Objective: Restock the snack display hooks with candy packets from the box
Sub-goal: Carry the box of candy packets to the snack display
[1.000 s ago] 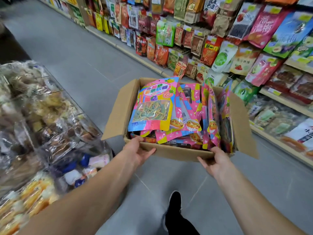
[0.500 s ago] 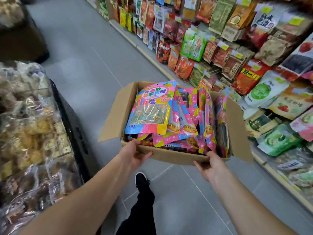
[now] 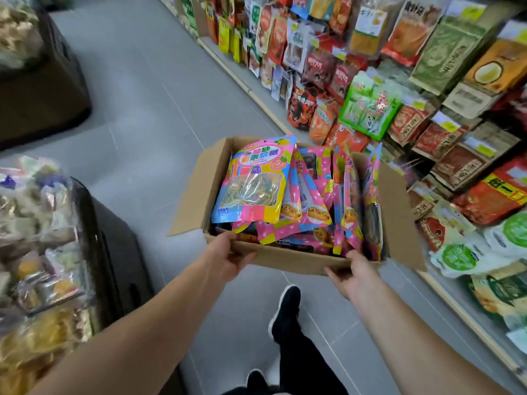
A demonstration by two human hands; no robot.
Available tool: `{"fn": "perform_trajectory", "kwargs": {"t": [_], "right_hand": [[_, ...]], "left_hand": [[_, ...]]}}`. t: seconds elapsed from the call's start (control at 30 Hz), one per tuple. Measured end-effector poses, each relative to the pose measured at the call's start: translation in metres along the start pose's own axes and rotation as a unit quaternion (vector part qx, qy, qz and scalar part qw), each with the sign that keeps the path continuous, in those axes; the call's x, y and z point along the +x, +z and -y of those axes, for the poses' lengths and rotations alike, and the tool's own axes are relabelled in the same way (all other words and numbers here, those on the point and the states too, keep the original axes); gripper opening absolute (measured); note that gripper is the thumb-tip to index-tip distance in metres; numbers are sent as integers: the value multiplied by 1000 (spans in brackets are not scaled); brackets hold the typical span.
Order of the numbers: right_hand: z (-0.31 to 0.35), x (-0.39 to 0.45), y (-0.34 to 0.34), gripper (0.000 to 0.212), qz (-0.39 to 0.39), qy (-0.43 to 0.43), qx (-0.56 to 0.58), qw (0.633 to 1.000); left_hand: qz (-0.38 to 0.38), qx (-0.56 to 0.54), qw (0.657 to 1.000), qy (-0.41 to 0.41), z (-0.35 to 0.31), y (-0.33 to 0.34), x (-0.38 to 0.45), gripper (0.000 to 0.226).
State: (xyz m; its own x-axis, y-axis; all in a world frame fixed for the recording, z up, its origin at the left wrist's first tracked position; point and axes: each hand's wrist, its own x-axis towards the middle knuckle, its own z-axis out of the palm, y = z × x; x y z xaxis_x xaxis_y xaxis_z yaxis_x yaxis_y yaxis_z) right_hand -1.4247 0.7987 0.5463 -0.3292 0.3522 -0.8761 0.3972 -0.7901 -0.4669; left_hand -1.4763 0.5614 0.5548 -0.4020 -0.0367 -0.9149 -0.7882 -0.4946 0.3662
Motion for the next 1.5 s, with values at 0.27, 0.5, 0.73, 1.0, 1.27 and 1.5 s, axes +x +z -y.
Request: {"fn": "perform_trajectory", "kwargs": {"t": [0.27,0.5,0.73,1.0,1.27,1.5], "right_hand": [[76,92,195,47,14,15,-36,999],[120,137,341,46,-2,22,-50,999],[120,183,508,47,-54,27,3,998],[120,218,663,48,-106,55,49,992],[138,291,771,44,-113,81,142,980],[162,349,836,35,-151,91,166,970]], "left_hand": [[-43,-21,999,-4,-169,90,101,29],[-58,-38,998,-11,-300,140,161,24],[-27,1,999,-21,-467,168,255,18],[-21,109,992,-56,-638,206,342,33],[-28,183,981,-52,-748,281,440,42],[-24,211,975,-68,-806,340,518,41]]}}
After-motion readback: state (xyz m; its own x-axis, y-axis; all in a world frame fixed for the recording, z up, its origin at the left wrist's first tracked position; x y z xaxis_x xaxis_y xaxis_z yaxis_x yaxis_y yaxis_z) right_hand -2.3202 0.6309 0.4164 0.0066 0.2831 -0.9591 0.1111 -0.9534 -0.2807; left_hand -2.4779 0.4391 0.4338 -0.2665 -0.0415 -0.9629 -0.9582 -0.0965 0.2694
